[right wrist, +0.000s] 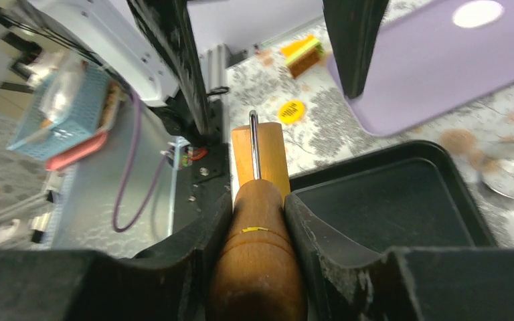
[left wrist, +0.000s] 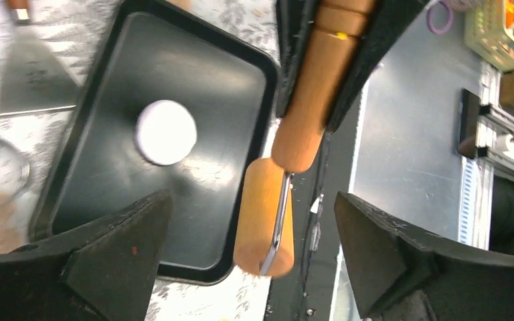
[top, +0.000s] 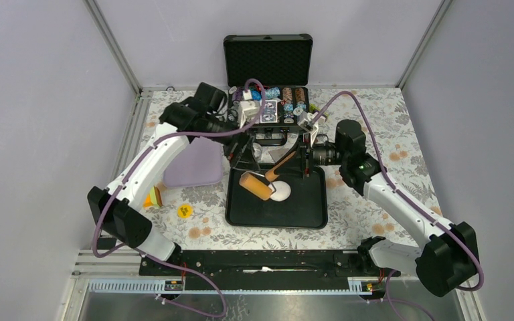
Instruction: Roll out the dumpling wrappers from the dough
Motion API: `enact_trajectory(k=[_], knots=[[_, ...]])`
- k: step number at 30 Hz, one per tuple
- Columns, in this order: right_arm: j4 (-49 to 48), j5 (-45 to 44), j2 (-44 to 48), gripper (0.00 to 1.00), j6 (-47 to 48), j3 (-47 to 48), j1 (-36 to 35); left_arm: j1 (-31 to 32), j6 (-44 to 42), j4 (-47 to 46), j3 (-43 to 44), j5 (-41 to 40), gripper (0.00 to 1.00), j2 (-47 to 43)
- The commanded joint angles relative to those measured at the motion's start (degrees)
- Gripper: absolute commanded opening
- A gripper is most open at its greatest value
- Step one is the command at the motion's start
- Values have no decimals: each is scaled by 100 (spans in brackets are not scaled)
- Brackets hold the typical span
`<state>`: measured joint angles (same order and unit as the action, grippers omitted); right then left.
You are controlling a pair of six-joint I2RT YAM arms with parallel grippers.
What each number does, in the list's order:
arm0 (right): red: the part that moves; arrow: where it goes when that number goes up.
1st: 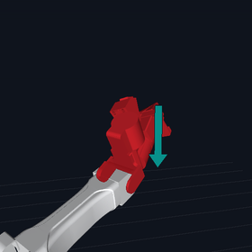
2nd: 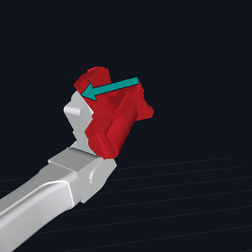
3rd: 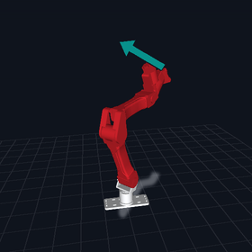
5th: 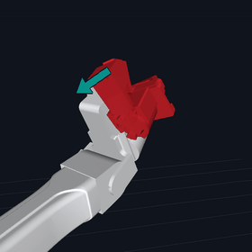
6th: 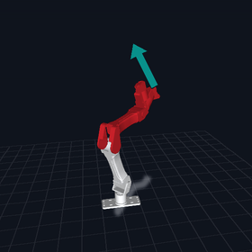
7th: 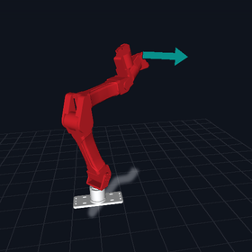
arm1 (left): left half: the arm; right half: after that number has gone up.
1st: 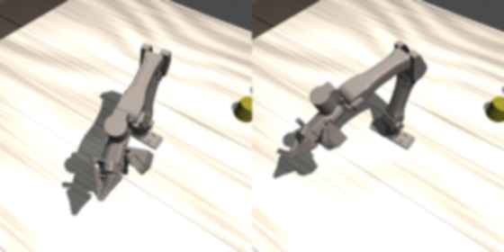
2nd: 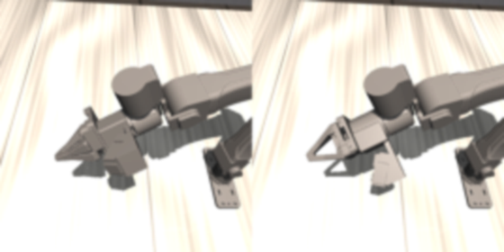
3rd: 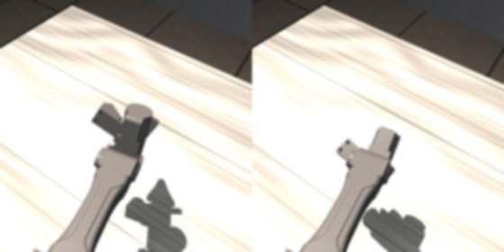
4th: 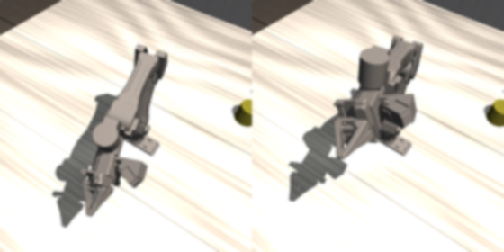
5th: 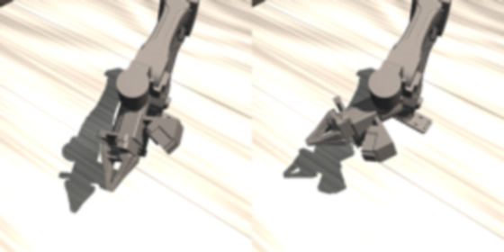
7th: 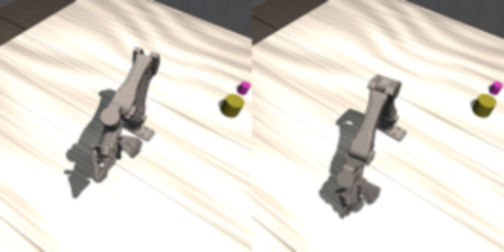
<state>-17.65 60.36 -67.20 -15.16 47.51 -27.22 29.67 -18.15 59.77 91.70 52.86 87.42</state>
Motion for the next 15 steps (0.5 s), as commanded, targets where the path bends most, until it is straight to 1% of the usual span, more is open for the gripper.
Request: enact_trajectory(k=[1,2,3,4,6,9,12,15], knots=[[1647,-930,342,0,1728,748,-65,-631,27,-237,309,-508,99,-125],[2058,-1162,350,0,1995,840,-64,-752,87,-318,225,-757,99,-126],[2339,-1376,354,0,2212,933,-64,-820,234,-519,69,-1249,99,-124],[2564,-1644,349,0,2353,984,-64,-830,322,-698,-73,-1745,99,-107],[2861,-2179,363,0,2551,1068,-64,-831,420,-1103,-473,-2419,99,-16],[2998,-2918,486,0,2831,1024,-64,-763,346,-1471,-885,-2882,99,224],[2996,-3743,619,0,3020,1008,-56,-496,208,-1869,-1133,-3523,99,500],[2989,-4263,742,0,3129,1032,-6,-147,8,-2146,-1283,-4025,97,772]])
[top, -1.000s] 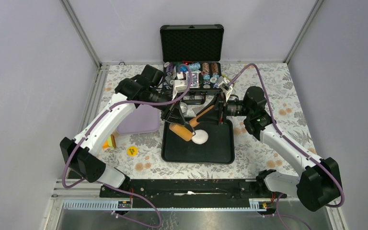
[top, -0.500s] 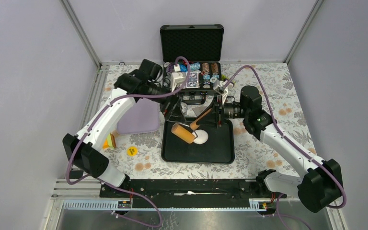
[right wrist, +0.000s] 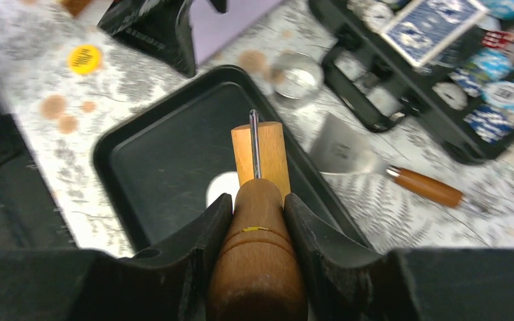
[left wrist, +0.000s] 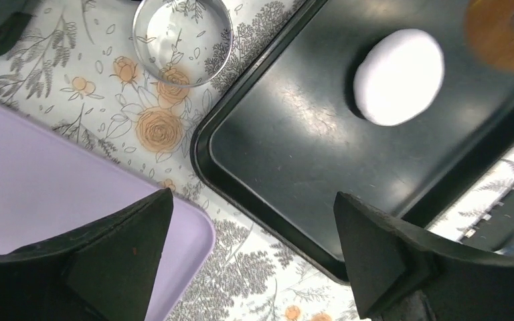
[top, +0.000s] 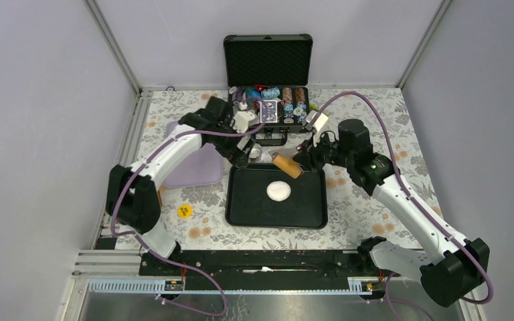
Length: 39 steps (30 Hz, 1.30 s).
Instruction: Roll out the dumpling wrappers from the dough
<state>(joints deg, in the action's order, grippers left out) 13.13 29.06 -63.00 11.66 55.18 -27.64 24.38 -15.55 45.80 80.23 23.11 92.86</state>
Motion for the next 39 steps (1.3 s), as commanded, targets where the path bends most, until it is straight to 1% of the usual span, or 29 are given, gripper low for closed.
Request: enact_trajectory(k=[1,3,6,8,11,12,14,16,21,23,30,34,39], knots=[[-88,-1173,381,0,465,272,80,465,-314,-831,-161,-1179,94,331],[-99,-1148,503,0,469,266,243,566,-389,-1054,-222,-1420,89,534],[-142,-1167,673,0,444,240,554,566,-294,-1291,-79,-1760,87,958],[-162,-1225,787,0,423,220,752,528,-117,-1345,114,-1811,85,1208],[-261,-1277,988,0,417,140,964,515,354,-1394,514,-2187,78,1562],[-299,-1281,1055,0,416,85,999,515,487,-1424,615,-2408,77,1679],[-362,-1202,1166,0,403,20,1071,507,659,-1436,783,-2575,77,1878],[-380,-1110,1231,0,382,-21,1116,505,777,-1485,848,-2666,76,1949],[-416,-1016,1302,0,384,-89,1154,463,1019,-1539,951,-2407,76,1995],[-428,-992,1310,0,381,-110,1157,462,1120,-1599,1025,-2649,76,2068],[-442,-809,1366,0,382,-154,1160,464,1259,-1593,1298,-4247,75,2656],[-456,-748,1345,0,352,-163,1162,458,1361,-1515,1405,-4617,76,2832],[-470,-677,1328,0,319,-186,1171,384,1498,-1478,1503,-5112,76,2816]])
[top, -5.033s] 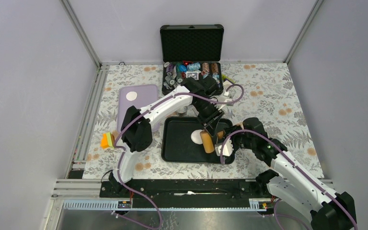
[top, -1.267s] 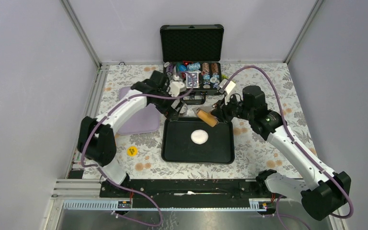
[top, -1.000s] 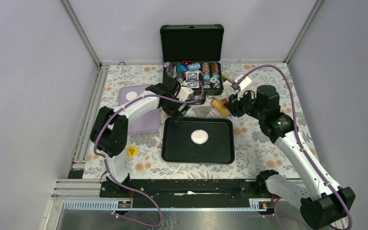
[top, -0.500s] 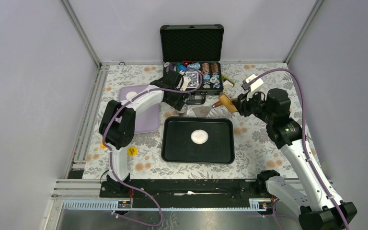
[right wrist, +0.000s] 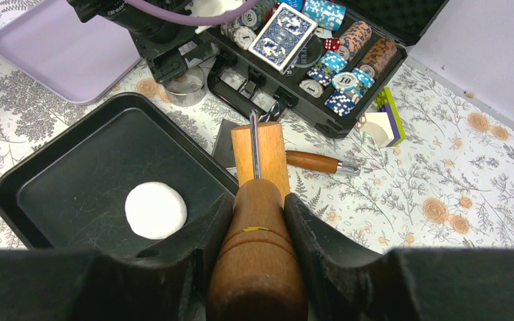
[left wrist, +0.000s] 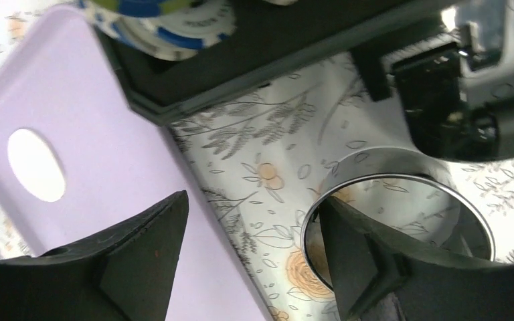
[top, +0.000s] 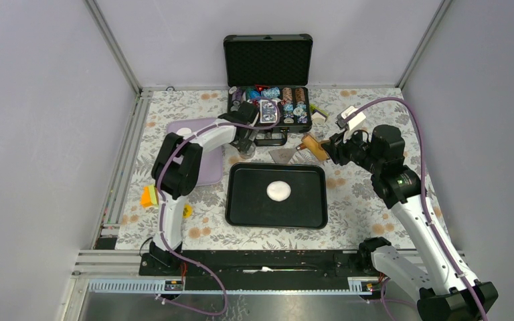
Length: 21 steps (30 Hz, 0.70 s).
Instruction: Roll out the dumpling wrappers from the dough
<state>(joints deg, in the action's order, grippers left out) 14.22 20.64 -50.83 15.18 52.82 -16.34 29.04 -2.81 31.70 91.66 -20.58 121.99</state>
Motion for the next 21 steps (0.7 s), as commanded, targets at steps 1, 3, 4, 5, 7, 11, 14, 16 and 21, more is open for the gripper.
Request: enact_trajectory(k=[1,3,4,5,7,11,14,16,21], knots=[[-582,177,114,0,-40,53,31,-124,258,-68,361,-831,76,-123],[-586,209,109,0,-45,53,34,-234,263,-49,397,-1001,76,-140],[-590,218,107,0,-45,49,34,-280,263,-31,434,-1103,76,-136],[-589,226,108,0,-47,46,34,-327,386,-2,465,-1175,77,-126],[-585,245,108,0,-63,44,34,-420,461,64,537,-1281,77,-92],[-582,265,113,0,-85,55,34,-504,462,125,565,-1317,78,-169],[-579,241,130,0,-85,62,34,-509,420,68,366,-812,83,-594],[-581,218,142,0,-85,62,35,-469,336,-126,79,-347,87,-1038],[-594,165,150,0,-68,63,33,-111,-528,-668,-763,874,97,-2052]])
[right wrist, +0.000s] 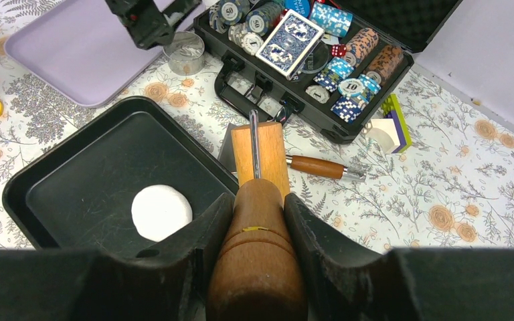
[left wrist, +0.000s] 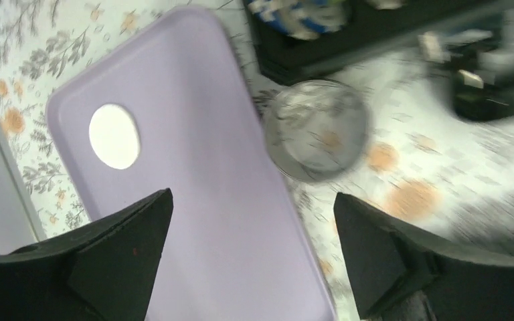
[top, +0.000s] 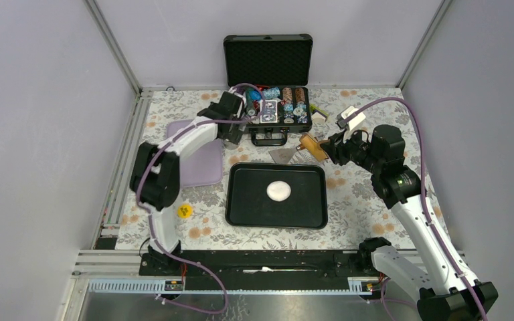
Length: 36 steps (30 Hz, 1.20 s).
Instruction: Roll out the dumpling wrappers from the dough
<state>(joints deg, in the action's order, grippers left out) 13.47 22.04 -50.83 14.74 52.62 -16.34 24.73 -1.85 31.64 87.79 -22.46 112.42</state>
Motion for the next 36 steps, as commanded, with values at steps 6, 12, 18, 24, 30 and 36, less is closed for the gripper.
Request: enact_trajectory(k=[6,12,18,24,30,36], knots=[[-518,4,189,0,-24,90,51,841,-1600,-378,-687,2215,92,-1226],[-507,-3,319,0,-46,125,68,1284,-2094,369,-171,2085,72,-330],[-437,-27,446,0,2,180,79,1429,-2214,299,-57,1801,65,160],[-320,36,508,0,0,271,79,1427,-2104,409,228,1478,44,524],[-155,42,546,0,128,370,78,1326,-1814,299,476,967,33,755],[-150,38,513,0,185,359,76,1184,-1574,423,754,883,18,908]])
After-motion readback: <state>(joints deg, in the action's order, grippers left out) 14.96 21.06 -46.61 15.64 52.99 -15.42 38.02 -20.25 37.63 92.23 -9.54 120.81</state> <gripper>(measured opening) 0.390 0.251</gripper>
